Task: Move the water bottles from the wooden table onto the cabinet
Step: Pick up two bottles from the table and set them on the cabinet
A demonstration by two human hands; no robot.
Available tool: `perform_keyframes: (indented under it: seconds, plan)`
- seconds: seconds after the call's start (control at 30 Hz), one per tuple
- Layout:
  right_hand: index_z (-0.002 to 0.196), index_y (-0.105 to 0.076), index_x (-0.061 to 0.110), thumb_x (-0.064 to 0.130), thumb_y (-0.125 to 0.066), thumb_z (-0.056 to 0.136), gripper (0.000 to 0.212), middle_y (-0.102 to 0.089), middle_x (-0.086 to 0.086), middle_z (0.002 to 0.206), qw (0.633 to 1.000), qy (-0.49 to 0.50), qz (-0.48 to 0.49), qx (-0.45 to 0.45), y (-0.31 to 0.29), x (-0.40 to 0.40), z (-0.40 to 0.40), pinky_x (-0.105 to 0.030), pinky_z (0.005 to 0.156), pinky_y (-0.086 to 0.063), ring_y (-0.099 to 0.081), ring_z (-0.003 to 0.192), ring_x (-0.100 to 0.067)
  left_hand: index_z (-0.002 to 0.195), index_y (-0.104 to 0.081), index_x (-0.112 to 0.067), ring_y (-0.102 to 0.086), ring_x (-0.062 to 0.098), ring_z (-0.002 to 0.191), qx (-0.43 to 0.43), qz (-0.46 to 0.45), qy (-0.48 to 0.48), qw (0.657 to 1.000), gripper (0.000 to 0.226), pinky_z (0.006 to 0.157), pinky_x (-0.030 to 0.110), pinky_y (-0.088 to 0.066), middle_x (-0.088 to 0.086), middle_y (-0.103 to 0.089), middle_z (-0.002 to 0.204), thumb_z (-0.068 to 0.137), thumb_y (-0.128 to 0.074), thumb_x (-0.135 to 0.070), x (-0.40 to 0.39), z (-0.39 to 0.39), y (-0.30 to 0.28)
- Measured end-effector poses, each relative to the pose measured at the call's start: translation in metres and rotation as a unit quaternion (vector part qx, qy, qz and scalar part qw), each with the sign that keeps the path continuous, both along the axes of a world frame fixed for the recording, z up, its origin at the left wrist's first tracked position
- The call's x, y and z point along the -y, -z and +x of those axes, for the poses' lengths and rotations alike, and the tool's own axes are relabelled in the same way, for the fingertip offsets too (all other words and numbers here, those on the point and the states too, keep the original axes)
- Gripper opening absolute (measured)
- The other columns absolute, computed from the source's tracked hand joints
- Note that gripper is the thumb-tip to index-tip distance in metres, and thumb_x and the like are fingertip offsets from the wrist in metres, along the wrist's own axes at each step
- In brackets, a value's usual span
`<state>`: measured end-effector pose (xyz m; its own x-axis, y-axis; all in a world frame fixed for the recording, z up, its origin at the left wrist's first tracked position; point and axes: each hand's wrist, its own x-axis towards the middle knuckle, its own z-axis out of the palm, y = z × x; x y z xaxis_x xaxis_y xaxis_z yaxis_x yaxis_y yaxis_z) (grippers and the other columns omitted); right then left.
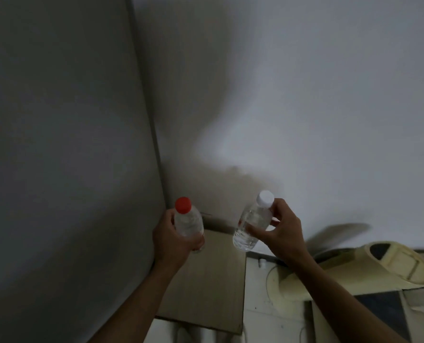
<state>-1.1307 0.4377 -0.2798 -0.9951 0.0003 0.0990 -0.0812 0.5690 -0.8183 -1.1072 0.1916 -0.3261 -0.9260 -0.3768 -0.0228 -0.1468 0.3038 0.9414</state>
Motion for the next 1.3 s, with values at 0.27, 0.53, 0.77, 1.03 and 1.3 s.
perform_keyframes:
  seconds: [0.27, 0.53, 0.77, 1.03, 1.3]
  plan:
    - [0.112, -0.052, 0.029, 0.033, -0.091, 0.062, 0.064, -0.061, 0.016, 0.105, 0.998, -0.026, 0.005, 0.065, 0.072, 0.016, -0.039, -0.017, 0.079, -0.054, -0.062, 0.096, 0.0, 0.101, -0.059, -0.028, -0.066, 0.008, 0.083, 0.045, -0.02, -0.018, 0.999, 0.069, 0.067, 0.021, -0.051, -0.01, -0.069, 0.094, 0.046, -0.099, -0.014, 0.024, -0.022, 0.052]
    - [0.116, -0.05, 0.034, 0.035, -0.092, 0.062, 0.069, -0.062, 0.014, 0.111, 0.996, -0.009, 0.002, 0.094, 0.156, 0.034, -0.057, -0.02, 0.081, -0.052, -0.061, 0.101, -0.005, 0.106, -0.062, -0.027, -0.069, 0.014, 0.09, 0.061, -0.029, -0.051, 0.996, 0.068, 0.079, 0.039, -0.058, -0.008, -0.071, 0.099, 0.048, -0.099, -0.032, 0.031, -0.045, 0.124]
    - [0.123, -0.053, 0.024, 0.036, -0.091, 0.062, 0.074, -0.063, 0.006, 0.117, 0.995, 0.023, 0.006, 0.101, 0.223, 0.043, -0.067, -0.027, 0.084, -0.054, -0.06, 0.103, -0.013, 0.109, -0.063, -0.025, -0.068, 0.012, 0.091, 0.067, -0.055, -0.042, 0.995, 0.068, 0.081, 0.043, -0.059, -0.008, -0.07, 0.101, 0.052, -0.098, -0.031, 0.03, -0.071, 0.188]
    - [0.125, -0.052, 0.021, 0.031, -0.091, 0.063, 0.074, -0.063, 0.003, 0.12, 0.994, 0.034, 0.013, 0.105, 0.279, 0.041, -0.081, -0.036, 0.089, -0.055, -0.06, 0.105, -0.016, 0.111, -0.062, -0.02, -0.067, 0.013, 0.094, 0.045, -0.097, -0.003, 0.994, 0.065, 0.083, 0.041, -0.057, -0.005, -0.069, 0.105, 0.056, -0.096, -0.028, 0.023, -0.109, 0.263]
    - [0.124, -0.053, 0.02, 0.029, -0.091, 0.064, 0.072, -0.06, 0.008, 0.116, 0.993, 0.04, 0.014, 0.106, 0.297, 0.04, -0.09, -0.025, 0.088, -0.052, -0.059, 0.103, -0.011, 0.114, -0.064, -0.015, -0.067, 0.019, 0.098, 0.061, -0.095, -0.011, 0.993, 0.066, 0.089, 0.043, -0.056, 0.001, -0.071, 0.108, 0.058, -0.096, -0.03, 0.016, -0.114, 0.308]
